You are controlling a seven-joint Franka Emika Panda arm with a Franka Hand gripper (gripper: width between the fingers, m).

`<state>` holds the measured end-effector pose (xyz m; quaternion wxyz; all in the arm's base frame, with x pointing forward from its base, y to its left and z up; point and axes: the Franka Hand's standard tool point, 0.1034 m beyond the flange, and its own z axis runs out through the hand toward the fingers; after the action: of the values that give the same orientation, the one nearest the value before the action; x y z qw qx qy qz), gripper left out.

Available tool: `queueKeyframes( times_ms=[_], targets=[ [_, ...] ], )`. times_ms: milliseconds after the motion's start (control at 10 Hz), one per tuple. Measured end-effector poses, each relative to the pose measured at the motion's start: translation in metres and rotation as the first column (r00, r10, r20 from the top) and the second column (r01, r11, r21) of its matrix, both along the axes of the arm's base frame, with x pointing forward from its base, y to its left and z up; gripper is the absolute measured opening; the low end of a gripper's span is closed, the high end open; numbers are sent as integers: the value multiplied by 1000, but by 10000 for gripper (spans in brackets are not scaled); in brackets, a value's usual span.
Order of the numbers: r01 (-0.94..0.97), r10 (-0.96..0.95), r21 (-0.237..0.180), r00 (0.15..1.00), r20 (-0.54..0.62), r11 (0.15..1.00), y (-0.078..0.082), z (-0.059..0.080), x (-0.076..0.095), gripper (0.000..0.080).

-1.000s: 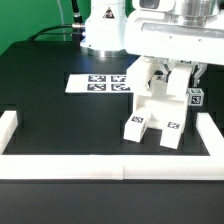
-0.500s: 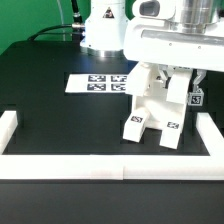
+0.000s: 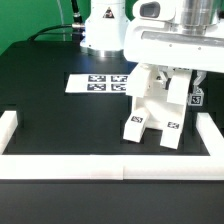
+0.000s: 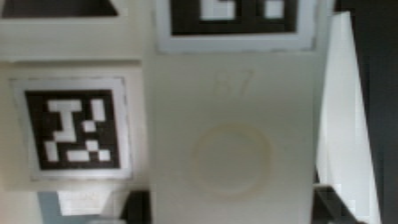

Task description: Assemble chair

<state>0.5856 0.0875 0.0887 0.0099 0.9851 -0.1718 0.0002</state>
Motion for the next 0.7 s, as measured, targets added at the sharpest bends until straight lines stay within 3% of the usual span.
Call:
queueKeyframes(
  times_ms=[700],
  targets=[
    [-63, 63, -9, 998, 5, 998, -10, -15, 4, 289]
  ],
)
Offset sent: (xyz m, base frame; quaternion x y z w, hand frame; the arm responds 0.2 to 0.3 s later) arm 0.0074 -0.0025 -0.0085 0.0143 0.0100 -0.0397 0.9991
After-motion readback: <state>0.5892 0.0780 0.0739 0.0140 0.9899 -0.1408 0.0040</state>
